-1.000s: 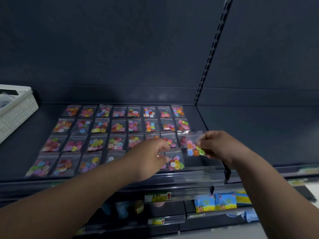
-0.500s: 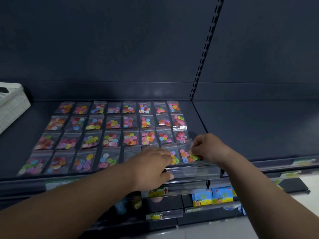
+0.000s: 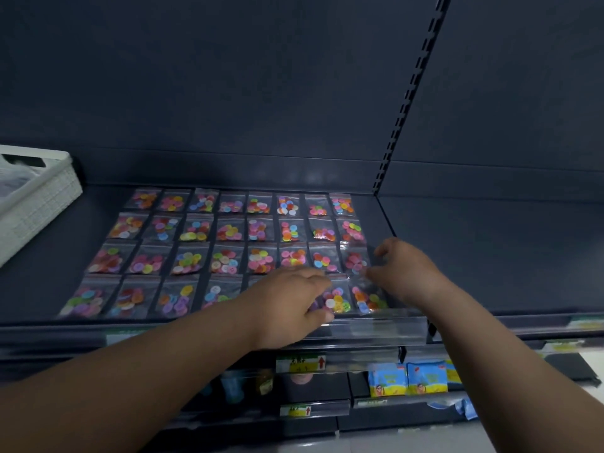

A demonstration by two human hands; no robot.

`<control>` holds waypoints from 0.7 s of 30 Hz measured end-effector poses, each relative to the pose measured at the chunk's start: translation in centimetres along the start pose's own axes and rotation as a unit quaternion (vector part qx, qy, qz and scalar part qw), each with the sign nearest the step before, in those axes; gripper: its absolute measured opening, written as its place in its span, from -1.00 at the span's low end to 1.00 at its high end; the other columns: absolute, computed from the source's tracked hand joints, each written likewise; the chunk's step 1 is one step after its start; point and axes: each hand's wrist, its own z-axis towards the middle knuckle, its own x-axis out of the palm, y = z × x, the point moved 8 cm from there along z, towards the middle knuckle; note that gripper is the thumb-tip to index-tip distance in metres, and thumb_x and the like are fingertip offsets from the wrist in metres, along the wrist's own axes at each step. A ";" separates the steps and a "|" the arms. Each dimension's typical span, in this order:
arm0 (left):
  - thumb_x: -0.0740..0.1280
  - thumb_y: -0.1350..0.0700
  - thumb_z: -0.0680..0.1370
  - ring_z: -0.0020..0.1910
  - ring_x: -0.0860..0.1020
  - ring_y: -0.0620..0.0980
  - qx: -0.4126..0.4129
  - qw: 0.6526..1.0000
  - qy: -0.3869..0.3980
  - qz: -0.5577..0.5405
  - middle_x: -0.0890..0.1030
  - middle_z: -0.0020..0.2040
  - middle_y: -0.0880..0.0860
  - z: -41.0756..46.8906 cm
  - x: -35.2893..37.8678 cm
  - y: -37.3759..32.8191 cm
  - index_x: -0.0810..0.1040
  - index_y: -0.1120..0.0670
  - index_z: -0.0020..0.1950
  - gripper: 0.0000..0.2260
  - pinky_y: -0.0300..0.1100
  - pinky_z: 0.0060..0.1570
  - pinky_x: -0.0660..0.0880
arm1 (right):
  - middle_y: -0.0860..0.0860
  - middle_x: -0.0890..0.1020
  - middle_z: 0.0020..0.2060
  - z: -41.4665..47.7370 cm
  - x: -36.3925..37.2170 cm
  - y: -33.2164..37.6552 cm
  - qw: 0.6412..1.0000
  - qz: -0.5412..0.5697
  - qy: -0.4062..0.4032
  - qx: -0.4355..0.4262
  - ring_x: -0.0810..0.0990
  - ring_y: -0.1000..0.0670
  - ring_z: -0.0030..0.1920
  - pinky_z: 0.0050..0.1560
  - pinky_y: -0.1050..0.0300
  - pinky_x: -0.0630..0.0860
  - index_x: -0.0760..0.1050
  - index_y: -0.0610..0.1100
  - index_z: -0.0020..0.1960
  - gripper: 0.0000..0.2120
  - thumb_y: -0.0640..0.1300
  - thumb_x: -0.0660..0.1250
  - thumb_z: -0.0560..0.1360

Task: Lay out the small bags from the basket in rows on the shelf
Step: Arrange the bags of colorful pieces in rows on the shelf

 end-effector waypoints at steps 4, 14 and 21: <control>0.14 -0.12 0.60 0.50 0.08 -0.08 -0.030 0.998 -0.043 0.024 0.14 0.54 -0.03 -1.4 -2.0 2.0 0.14 0.01 0.53 -0.47 -0.23 0.41 -0.02 | -0.02 0.56 -0.13 -0.2 -0.2 4.9 0.996 -0.018 -0.022 -0.084 0.52 -0.05 -0.16 -0.26 0.17 0.35 0.43 -0.06 0.10 -0.74 -0.02 0.34 0.46; 0.28 -0.08 0.38 0.12 0.57 0.14 -0.176 0.958 -0.165 0.152 0.61 0.12 0.15 -12.7 -11.1 12.8 0.57 0.15 0.20 -0.52 -0.05 0.11 0.52 | -0.05 0.39 0.28 -2.3 4.7 24.1 0.923 -0.138 -0.081 -0.351 0.32 -0.13 0.29 0.31 0.05 0.31 0.37 -0.06 0.31 -0.54 0.05 0.32 0.46; 0.26 -0.10 0.50 0.33 0.41 0.14 -0.293 0.914 -0.238 0.150 0.46 0.35 0.16 -23.8 -17.1 22.2 0.43 0.15 0.37 -0.49 -0.06 0.32 0.29 | -0.05 0.25 0.45 -3.7 10.6 36.9 0.901 -0.130 -0.046 -0.411 0.15 -0.11 0.46 0.45 -0.01 0.13 0.15 -0.07 0.48 -0.38 0.10 0.24 0.51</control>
